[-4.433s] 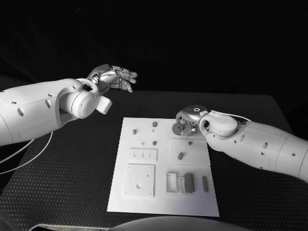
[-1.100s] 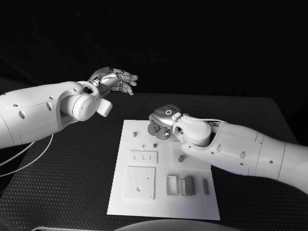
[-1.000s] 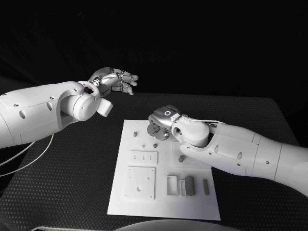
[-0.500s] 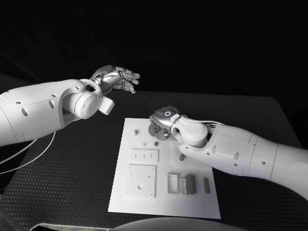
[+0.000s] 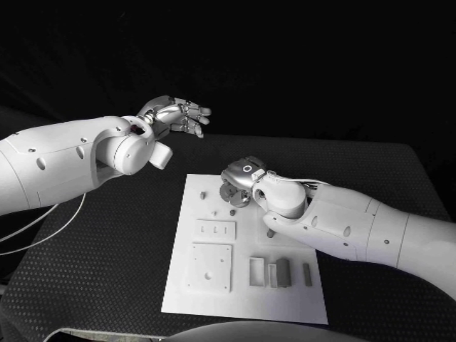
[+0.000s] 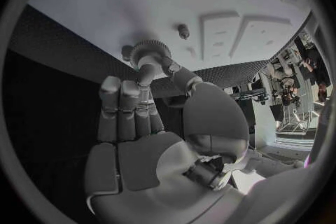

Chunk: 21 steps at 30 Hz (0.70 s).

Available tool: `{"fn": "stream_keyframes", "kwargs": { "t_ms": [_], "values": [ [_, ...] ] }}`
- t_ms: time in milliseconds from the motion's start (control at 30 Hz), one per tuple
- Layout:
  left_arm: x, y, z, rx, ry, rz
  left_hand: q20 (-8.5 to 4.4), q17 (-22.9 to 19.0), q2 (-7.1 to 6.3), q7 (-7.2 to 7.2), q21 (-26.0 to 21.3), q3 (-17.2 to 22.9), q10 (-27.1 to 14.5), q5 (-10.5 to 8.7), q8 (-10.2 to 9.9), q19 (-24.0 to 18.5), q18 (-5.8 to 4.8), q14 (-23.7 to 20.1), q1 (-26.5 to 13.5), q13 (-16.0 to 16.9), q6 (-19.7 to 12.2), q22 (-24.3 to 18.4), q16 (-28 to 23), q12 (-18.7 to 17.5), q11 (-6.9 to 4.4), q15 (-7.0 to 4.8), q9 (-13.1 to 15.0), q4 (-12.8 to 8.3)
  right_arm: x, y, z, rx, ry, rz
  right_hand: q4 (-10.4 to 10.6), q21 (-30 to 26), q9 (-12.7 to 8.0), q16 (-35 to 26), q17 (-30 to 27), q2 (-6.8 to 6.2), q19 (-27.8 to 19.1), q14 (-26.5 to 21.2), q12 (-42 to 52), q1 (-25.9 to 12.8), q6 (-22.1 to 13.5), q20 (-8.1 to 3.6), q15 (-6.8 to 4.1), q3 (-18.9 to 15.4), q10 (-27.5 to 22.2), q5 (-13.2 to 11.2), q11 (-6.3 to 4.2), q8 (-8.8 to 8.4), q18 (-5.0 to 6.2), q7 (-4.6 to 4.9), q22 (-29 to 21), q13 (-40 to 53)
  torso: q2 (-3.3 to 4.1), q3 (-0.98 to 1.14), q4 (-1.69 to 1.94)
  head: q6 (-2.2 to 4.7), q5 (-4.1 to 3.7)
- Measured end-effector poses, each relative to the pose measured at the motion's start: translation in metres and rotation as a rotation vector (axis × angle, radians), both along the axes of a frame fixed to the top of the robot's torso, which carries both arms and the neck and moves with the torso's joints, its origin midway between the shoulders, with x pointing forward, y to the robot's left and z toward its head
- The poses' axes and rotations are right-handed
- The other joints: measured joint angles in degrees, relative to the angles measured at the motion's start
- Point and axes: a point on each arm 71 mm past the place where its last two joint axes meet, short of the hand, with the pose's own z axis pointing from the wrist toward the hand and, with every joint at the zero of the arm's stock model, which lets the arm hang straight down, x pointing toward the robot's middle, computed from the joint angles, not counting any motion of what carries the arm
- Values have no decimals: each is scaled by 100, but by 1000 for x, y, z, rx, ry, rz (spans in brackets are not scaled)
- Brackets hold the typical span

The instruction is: Assemble the parts on the task board

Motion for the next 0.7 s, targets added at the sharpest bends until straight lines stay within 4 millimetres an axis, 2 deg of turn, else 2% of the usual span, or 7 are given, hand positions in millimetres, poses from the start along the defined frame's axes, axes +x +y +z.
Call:
{"fn": "stream_keyframes", "kwargs": {
  "t_ms": [700],
  "values": [
    [0,-1,0,-1,0,-3,0,0,0,0,-22,0,0,0,0,0,-4,0,0,4,0,5,0,0,0,0,-4,0,2,4,-5,-8,3,-4,1,0,-18,-28,-21,1,9,10,-42,1,24,10,10,1,21,0,20,-65,0,100,0,-23,1,0,-10,-29,30]
  ]
}}
